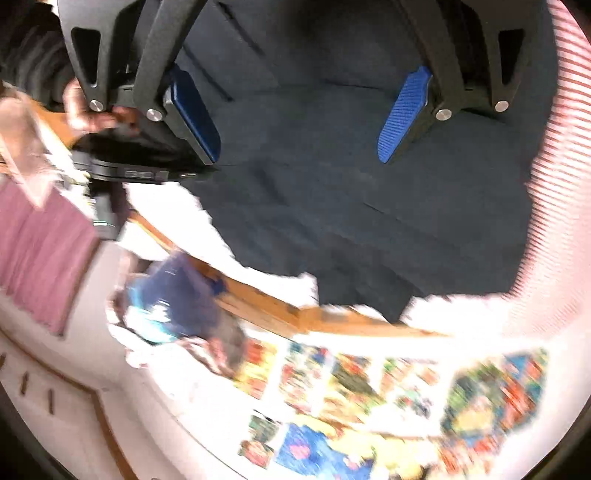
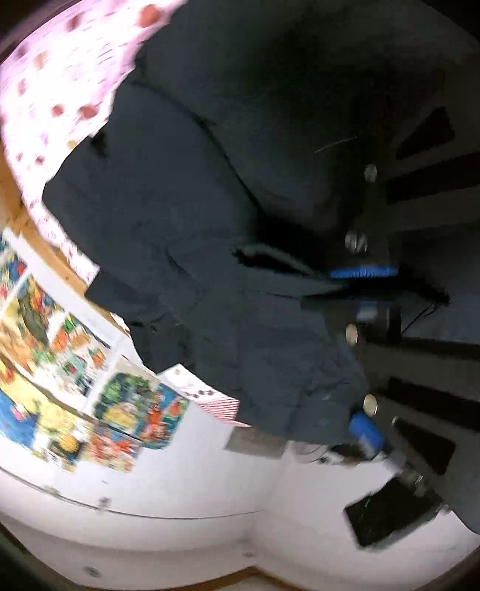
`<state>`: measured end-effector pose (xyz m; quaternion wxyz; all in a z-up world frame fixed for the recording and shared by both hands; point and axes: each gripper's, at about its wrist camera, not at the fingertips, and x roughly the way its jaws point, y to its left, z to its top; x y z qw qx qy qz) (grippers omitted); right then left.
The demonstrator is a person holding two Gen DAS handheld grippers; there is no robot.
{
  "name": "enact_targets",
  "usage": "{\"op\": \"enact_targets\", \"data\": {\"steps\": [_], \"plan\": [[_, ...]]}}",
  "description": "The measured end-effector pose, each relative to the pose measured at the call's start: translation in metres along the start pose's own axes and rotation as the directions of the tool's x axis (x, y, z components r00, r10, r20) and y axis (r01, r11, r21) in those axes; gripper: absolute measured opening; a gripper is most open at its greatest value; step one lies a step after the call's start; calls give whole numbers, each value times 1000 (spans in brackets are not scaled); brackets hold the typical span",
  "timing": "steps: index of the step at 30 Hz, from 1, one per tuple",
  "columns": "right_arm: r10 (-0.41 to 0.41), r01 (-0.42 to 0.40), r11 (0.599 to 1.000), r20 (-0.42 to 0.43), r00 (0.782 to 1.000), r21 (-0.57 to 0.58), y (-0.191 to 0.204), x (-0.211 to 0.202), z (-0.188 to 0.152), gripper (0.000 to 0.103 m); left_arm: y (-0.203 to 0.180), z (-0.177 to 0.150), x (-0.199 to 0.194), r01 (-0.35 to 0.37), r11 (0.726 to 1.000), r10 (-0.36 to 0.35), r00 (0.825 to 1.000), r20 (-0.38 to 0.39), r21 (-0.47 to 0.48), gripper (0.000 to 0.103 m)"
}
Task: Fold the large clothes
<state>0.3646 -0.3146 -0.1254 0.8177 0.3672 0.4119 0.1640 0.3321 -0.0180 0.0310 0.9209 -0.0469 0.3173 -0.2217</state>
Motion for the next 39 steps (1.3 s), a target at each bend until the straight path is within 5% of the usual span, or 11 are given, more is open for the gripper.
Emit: {"op": "enact_targets", "data": {"steps": [5,12,15,16,17,19,21,23,25,28,39], "plan": [[-80,105,977,137,987,-187,33,-37,36,5,32,38,-5,-146,989,145,989,-25,-37,91],[-171,228,951,259,951,-209,32,-60,106,6,97,65,46,-216,961,202,974,-98,-171,91],[-263,335,910,285,922,-244,27,-53,124,11,108,67,78,-232,956,209,968,-141,-181,91],[-301,382,886,303,904,-262,26,-51,126,24,109,65,90,-239,954,213,965,-155,-180,91],[-329,420,864,322,888,-276,27,-48,127,46,109,62,100,-247,952,218,961,-168,-180,91],[-356,478,822,377,855,-309,30,-44,124,67,109,51,116,-275,947,243,951,-191,-166,91],[-362,506,779,394,845,-370,37,-33,119,68,111,37,131,-307,942,271,935,-230,-136,99],[-378,518,739,372,848,-430,37,-21,108,68,114,24,142,-329,936,290,922,-256,-125,103],[-391,500,717,314,865,-485,33,-4,100,68,117,16,141,-323,937,284,927,-247,-135,103],[-426,506,682,275,862,-528,28,14,92,77,118,10,140,-319,936,281,931,-232,-149,103],[-417,485,722,248,874,-493,5,23,83,89,118,0,141,-304,940,274,942,-192,-156,103]]}}
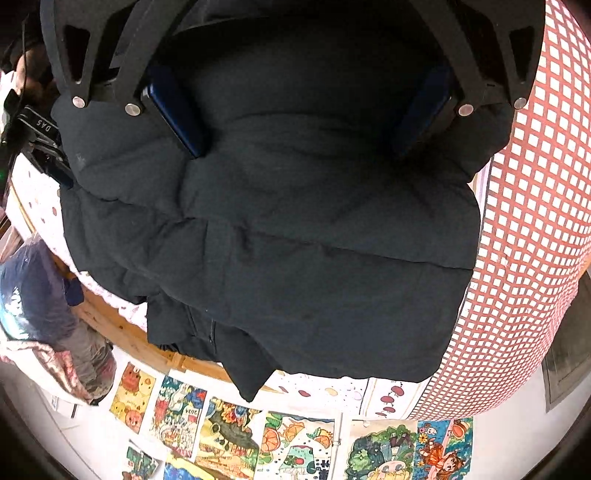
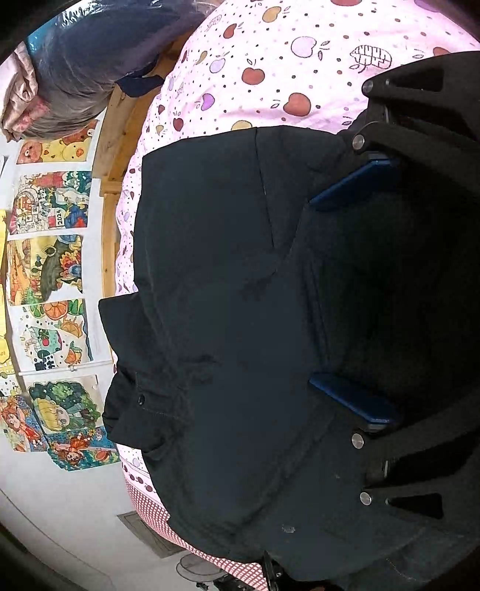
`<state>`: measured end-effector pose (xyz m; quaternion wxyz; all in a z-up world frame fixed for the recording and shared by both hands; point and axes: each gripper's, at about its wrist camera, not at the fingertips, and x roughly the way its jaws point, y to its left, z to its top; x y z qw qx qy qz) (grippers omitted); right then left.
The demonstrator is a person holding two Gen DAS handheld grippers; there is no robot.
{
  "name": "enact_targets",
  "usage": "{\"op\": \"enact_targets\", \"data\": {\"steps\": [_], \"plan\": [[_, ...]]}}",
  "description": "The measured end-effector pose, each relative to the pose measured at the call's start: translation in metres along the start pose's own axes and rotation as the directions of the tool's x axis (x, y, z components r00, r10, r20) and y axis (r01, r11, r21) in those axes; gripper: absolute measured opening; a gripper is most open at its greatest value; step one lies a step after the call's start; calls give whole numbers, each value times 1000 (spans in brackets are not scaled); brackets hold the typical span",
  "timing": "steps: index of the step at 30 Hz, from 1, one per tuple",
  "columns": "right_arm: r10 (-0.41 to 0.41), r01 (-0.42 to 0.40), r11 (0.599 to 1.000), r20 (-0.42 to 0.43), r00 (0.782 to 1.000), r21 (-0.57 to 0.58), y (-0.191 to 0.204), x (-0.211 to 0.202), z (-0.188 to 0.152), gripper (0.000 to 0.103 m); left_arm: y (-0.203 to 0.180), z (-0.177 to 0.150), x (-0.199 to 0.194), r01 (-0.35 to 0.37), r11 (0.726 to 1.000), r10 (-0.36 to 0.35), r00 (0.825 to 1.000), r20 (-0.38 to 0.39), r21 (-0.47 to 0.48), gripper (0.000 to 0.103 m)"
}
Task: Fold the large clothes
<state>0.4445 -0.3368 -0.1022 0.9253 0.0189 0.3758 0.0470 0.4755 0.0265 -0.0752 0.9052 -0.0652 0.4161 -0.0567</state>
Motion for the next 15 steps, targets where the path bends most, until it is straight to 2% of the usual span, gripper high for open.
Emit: {"op": "enact_targets", "data": {"steps": [5,11,13,15], "plan": [[6,-6,1000,16,1000,15,1,1,-4,92,12,-4,-14,82,995,-78,995,66,-57,103],[-1,1,1000,1,1000,28,1,2,0,98,21,-9,-28,147,984,-135,983,125,-98,103],[-6,7,999,-11,1000,35,1,0,1,98,23,-4,-36,142,983,-128,983,129,-113,103],[-33,36,998,-53,998,61,-1,-5,5,98,24,7,-50,69,988,-52,991,121,-139,103]]}}
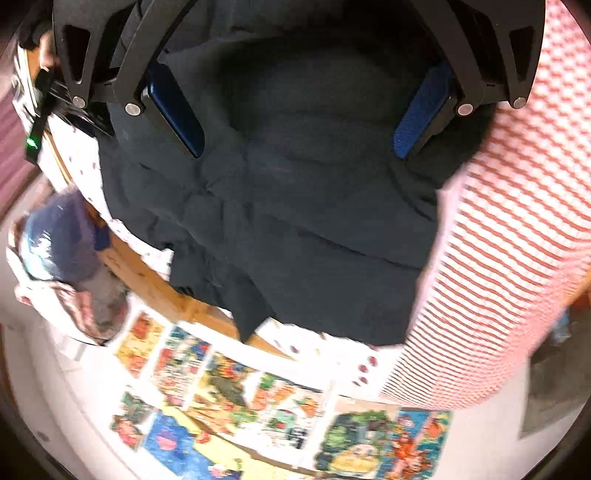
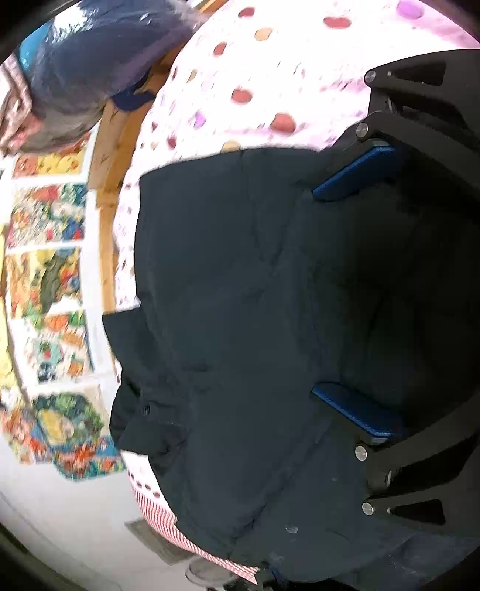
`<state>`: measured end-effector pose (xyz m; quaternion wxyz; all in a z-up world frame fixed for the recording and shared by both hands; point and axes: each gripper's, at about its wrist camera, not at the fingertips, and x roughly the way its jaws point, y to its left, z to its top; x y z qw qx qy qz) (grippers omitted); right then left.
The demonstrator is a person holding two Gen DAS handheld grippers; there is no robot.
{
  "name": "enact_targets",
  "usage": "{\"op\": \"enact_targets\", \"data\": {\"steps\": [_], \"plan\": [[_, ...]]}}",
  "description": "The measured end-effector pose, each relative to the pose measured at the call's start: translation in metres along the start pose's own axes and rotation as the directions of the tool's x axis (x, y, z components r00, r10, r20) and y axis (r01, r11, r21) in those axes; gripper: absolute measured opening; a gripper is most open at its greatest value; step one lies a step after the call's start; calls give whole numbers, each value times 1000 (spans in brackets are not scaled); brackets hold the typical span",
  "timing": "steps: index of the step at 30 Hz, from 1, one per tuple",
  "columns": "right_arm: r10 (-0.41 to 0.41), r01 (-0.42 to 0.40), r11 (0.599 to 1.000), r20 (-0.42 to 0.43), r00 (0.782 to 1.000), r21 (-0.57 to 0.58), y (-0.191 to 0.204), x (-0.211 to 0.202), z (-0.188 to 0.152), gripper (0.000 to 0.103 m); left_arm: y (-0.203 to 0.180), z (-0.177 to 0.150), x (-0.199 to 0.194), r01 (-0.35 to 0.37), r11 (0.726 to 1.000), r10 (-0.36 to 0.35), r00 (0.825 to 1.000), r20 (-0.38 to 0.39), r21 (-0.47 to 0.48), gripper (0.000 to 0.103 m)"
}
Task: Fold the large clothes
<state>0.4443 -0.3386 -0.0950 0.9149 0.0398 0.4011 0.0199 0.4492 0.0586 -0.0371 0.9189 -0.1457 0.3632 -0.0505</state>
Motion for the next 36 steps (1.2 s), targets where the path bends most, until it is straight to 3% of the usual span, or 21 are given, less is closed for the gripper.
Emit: {"op": "enact_targets", "data": {"steps": [3,8,10,11,14,18,23,27,32,34,36], "plan": [[3,-2,1000,-63,998,16,-2,-16,9,98,-3,15,-16,-87,996,87,996,7,-16,103],[-59,58,998,-168,984,-8,-6,-36,35,98,-15,37,-19,-167,986,166,979,-118,4,103],[-22,22,1000,-215,976,-1,-8,-40,46,98,-20,45,-14,-113,994,113,969,-221,12,103],[-9,6,1000,-240,971,-13,-8,-42,51,98,-25,48,-10,-52,998,55,954,-294,17,103],[-47,12,993,-302,952,-117,-4,-47,65,98,-36,60,-9,16,1000,-6,930,-368,22,103],[-102,38,978,-311,945,-207,-2,-58,88,98,-45,89,-7,-2,999,15,943,-332,40,103],[-1,-36,993,-305,952,-115,3,-50,131,98,-53,136,15,-17,1000,19,976,-216,11,103],[77,-97,991,-206,976,-89,16,-24,168,98,-72,161,42,1,998,4,997,-75,62,103],[140,-143,989,-100,985,-24,30,31,205,98,-90,185,101,-49,990,48,999,11,132,102],[189,-186,982,-87,978,43,34,61,219,98,-95,193,134,-41,992,40,999,8,121,94],[221,-216,972,-55,974,93,34,91,225,98,-100,200,163,-54,992,56,998,-15,117,77]]}}
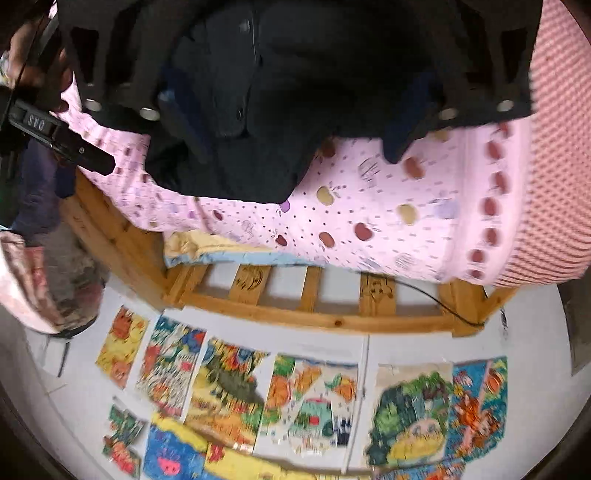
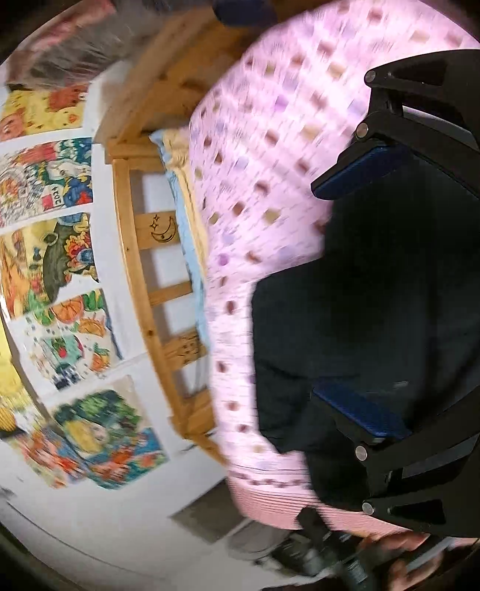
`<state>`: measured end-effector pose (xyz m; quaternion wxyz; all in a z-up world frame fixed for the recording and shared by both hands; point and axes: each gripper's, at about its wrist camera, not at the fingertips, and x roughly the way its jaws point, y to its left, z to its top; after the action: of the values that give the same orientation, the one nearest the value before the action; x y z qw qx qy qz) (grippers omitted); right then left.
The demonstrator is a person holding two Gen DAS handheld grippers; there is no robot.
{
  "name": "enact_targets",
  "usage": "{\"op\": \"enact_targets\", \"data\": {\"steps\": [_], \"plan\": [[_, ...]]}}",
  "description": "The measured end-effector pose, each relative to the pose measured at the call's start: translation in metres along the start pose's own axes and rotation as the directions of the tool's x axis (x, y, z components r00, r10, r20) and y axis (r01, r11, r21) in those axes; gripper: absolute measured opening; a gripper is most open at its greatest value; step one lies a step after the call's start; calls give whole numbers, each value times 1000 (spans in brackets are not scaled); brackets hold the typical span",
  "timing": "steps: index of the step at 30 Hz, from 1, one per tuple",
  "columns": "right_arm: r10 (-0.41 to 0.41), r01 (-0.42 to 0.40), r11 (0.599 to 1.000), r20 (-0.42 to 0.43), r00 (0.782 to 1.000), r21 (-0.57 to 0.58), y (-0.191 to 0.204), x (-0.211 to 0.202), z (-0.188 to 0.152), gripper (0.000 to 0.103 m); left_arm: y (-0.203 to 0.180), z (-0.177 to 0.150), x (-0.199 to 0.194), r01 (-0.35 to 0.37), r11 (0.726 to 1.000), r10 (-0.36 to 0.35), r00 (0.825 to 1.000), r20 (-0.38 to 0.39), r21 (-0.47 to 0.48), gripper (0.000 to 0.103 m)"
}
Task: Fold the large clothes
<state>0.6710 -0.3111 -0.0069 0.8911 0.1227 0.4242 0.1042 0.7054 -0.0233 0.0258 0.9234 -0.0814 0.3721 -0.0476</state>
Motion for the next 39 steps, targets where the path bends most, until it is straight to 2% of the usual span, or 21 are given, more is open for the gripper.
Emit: {"op": "enact_targets", "data": {"steps": [3,4,5,7,9,10,12,13,14,17,22,25,27,30,33,34,36,39], "plan": [[-17,17,1000,32,999,16,1,35,-1,95,-1,1,31,-19,1000,19,1000,-16,-16,59],[-16,15,1000,30,999,23,0,47,0,87,0,1,37,-17,999,16,1000,-20,-29,55],[-6,5,999,22,1000,39,-3,58,-1,75,3,1,42,4,999,-5,1000,-22,-55,47],[8,-9,998,7,1000,56,-6,75,0,67,9,1,46,68,992,-69,998,-8,-109,38],[25,-26,998,8,1000,63,-8,86,0,59,17,-2,47,127,974,-129,992,2,-187,18],[34,-35,997,12,999,67,-9,91,-1,53,16,-3,47,127,973,-128,992,7,-194,15],[30,-30,997,-3,1000,75,-10,98,-6,33,14,-4,39,135,975,-132,991,27,-174,10],[34,-33,997,-9,999,76,-11,98,-6,17,13,-5,35,142,976,-138,990,34,-163,10],[41,-40,996,-9,999,76,-11,95,-8,14,12,-5,28,151,978,-146,988,44,-145,9],[57,-57,998,14,998,38,-11,75,-10,10,12,-8,-2,174,981,-168,984,64,-92,8],[77,-76,997,44,996,-10,-22,18,-23,7,23,-30,-48,195,980,-192,979,67,-49,8],[78,-75,994,34,996,-82,-25,-12,-40,7,20,-50,-66,193,981,-193,981,26,2,7],[53,-50,986,13,999,-160,-21,-25,-57,7,15,-66,-73,182,981,-181,983,-20,71,7],[-2,-6,969,-32,999,-247,-18,-35,-83,6,8,-93,-69,132,976,-117,988,-96,174,7],[-22,0,963,-77,997,-271,-20,-35,-105,5,5,-121,-56,96,965,-58,985,-160,243,6],[-36,10,959,-85,996,-282,-18,-35,-110,1,7,-126,-51,87,963,-44,985,-169,255,6],[-72,31,953,-125,989,-301,-23,-25,-127,1,9,-136,-39,63,959,-12,983,-184,277,6],[-80,34,955,-145,986,-296,-30,-14,-143,1,12,-140,-26,46,959,4,984,-178,278,6]]}}
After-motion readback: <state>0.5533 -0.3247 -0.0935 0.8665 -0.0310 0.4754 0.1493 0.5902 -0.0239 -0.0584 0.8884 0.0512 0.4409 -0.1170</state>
